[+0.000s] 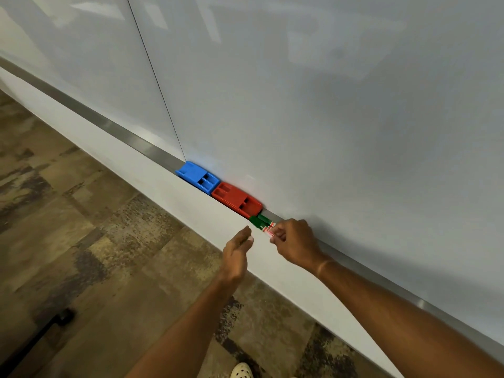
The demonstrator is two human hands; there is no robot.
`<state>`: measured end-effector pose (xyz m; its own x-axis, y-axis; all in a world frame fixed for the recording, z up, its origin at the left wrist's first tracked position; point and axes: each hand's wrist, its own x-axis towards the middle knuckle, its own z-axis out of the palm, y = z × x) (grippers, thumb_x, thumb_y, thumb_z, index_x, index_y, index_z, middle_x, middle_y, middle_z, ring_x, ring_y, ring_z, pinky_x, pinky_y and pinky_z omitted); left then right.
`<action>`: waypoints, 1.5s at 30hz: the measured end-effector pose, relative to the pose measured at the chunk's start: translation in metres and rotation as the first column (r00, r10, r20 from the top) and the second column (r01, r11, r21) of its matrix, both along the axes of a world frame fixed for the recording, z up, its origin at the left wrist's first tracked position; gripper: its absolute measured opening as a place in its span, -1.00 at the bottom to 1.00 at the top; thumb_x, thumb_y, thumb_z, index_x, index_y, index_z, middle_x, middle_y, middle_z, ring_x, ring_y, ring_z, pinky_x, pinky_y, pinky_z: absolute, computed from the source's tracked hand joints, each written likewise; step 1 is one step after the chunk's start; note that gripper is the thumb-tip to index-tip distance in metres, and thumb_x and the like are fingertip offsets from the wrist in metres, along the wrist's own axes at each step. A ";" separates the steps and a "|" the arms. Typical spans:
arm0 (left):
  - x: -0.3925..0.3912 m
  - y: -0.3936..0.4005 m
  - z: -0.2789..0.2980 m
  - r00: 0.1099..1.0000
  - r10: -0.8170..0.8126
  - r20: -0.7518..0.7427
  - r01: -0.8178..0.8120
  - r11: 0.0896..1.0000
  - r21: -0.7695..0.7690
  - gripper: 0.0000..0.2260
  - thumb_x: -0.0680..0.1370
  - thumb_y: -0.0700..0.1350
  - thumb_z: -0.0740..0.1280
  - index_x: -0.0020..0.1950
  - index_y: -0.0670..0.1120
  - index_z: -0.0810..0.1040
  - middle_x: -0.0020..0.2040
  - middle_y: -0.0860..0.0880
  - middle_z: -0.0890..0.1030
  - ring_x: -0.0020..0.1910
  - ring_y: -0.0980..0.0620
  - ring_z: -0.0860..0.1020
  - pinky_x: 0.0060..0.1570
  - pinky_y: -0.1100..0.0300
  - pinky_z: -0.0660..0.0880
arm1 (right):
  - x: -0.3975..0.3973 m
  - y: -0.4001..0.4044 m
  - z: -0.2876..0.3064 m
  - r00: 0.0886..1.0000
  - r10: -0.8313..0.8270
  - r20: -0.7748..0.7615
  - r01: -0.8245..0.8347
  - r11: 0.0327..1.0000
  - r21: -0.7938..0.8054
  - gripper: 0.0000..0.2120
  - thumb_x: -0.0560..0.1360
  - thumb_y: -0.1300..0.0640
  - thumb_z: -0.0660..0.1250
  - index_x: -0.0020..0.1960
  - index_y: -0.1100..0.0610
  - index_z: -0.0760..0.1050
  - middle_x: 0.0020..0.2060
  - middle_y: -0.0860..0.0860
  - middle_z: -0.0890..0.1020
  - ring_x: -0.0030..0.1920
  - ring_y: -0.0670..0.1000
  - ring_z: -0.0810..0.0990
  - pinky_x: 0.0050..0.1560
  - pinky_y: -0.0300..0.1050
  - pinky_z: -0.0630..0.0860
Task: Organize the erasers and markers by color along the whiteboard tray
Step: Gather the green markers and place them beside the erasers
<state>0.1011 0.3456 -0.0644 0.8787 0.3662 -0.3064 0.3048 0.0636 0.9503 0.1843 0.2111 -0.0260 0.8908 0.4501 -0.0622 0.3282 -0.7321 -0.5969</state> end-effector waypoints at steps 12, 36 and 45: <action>-0.012 0.012 -0.001 0.903 -0.295 -0.313 0.406 0.342 0.848 -0.44 0.64 0.04 -0.01 0.57 -0.11 -0.15 0.58 -0.12 -0.19 0.55 -0.03 -0.23 0.51 0.04 -0.24 | 0.018 0.003 0.014 0.977 0.114 0.182 -0.018 0.886 -0.463 -0.60 0.35 0.00 0.52 0.09 0.12 0.49 0.02 0.12 0.63 0.00 0.15 0.64 -0.10 -0.05 0.56; 0.000 0.021 0.004 0.909 -0.381 -0.167 0.296 0.311 0.903 -0.36 0.60 0.15 0.01 0.58 -0.07 -0.17 0.59 -0.12 -0.14 0.56 -0.01 -0.17 0.48 0.12 -0.25 | -0.010 0.011 0.001 0.942 0.071 0.329 0.097 0.879 -0.466 -0.64 0.45 0.04 0.35 0.18 0.18 0.44 0.05 0.14 0.57 0.02 0.11 0.56 -0.11 -0.05 0.52; 0.012 0.004 0.027 0.810 -0.584 -0.048 0.197 0.193 0.961 -0.28 0.56 0.27 -0.01 0.58 -0.08 -0.14 0.59 -0.12 -0.11 0.57 -0.02 -0.16 0.52 0.05 -0.17 | -0.048 -0.038 0.004 0.856 0.002 0.516 0.213 0.910 -0.356 -0.30 0.46 -0.28 0.15 0.42 0.18 0.31 0.36 0.23 0.43 0.38 0.24 0.37 0.40 0.20 0.27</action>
